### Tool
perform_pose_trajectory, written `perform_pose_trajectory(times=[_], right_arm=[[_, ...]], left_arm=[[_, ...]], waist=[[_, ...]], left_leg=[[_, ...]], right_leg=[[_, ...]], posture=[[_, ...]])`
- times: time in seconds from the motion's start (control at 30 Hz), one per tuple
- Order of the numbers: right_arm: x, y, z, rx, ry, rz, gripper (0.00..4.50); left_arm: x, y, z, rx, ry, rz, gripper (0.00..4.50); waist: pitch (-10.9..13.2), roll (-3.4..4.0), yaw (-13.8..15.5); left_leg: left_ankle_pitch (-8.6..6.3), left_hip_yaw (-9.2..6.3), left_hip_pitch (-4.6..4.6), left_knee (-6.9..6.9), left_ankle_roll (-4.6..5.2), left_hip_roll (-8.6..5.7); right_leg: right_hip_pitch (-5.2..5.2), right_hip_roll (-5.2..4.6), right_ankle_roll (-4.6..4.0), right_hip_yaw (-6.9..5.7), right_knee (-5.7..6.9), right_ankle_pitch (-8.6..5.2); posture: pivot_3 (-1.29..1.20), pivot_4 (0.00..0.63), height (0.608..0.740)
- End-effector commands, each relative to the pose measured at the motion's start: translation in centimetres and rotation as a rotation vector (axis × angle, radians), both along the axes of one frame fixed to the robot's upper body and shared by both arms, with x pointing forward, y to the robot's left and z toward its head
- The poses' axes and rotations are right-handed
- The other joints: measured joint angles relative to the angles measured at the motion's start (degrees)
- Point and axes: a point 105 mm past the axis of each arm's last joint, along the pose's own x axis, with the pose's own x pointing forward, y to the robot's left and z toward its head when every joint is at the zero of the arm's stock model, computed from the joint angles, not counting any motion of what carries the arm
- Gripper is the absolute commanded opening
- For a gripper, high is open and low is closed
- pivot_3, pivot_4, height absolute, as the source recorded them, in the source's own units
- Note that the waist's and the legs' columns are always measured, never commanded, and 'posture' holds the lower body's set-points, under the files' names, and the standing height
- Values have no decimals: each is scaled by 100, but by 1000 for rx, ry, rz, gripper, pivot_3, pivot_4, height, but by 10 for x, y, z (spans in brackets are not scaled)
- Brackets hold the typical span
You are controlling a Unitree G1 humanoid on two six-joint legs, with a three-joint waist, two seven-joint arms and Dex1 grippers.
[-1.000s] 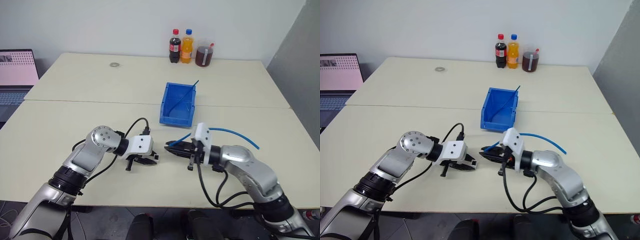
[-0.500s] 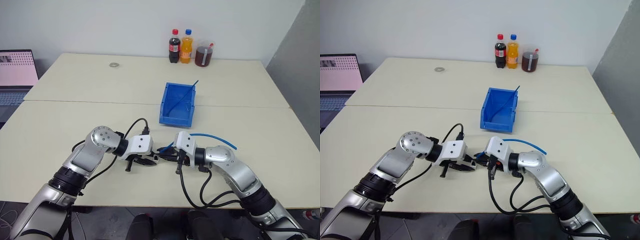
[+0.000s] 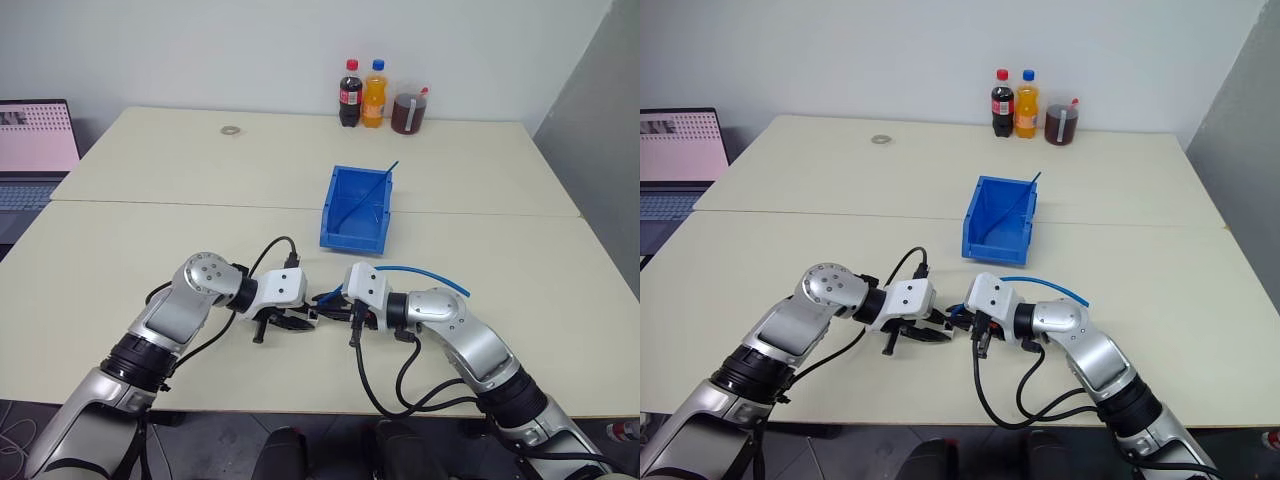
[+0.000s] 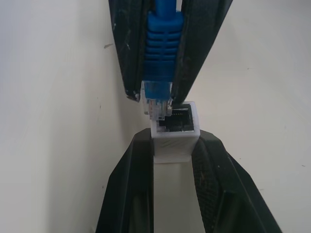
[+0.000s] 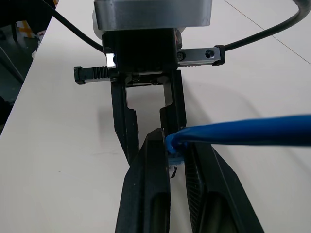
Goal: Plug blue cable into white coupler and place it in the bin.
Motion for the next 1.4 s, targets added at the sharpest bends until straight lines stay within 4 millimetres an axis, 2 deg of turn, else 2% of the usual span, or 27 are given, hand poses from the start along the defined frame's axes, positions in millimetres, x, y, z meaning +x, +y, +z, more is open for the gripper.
perform_pose_trajectory(times=[0.03, 0.6, 0.83, 0.97, 1.13, 1.4], right_arm=[[-4, 2, 0, -25, -16, 30, 135], [-5, 6, -8, -156, -33, 86, 134], [-11, 8, -8, -166, -1, 116, 134], [-7, 8, -6, -154, 0, 95, 134], [-2, 8, -7, -109, 42, 75, 134], [-12, 12, -20, -97, 161, 161, 134]], left_arm=[[-3, -4, -11, 8, 44, 13, 752], [-2, -9, -11, 4, 53, 27, 752], [0, -10, -11, 2, 48, 36, 752], [0, -10, -11, 0, 47, 35, 752], [-1, -12, -11, -6, 42, 30, 752], [-1, -14, -11, -15, 33, 26, 752]], waist=[[-1, 1, 1], [-25, 15, 9], [-32, 20, 16], [-33, 20, 22], [-33, 20, 21], [-35, 22, 22]], left_leg=[[0, 0, 1, 1, 0, 0], [0, -3, 13, 6, 0, -4], [0, -3, 14, 6, 0, -4], [0, -3, 13, 6, 1, -5], [0, -3, 14, 6, 1, -6], [1, -3, 14, 6, 1, -7]], right_leg=[[1, 0, 0, 0, 0, 0], [17, -6, 1, -2, 2, 0], [19, -10, 1, -2, 1, 0], [19, -15, 1, -2, 1, 0], [19, -16, 2, -3, 1, 0], [20, -17, 2, -3, 1, 1]], posture=[[0, 150, 740], [0, 150, 740], [0, 150, 740], [0, 150, 740], [0, 150, 740], [0, 150, 740]])
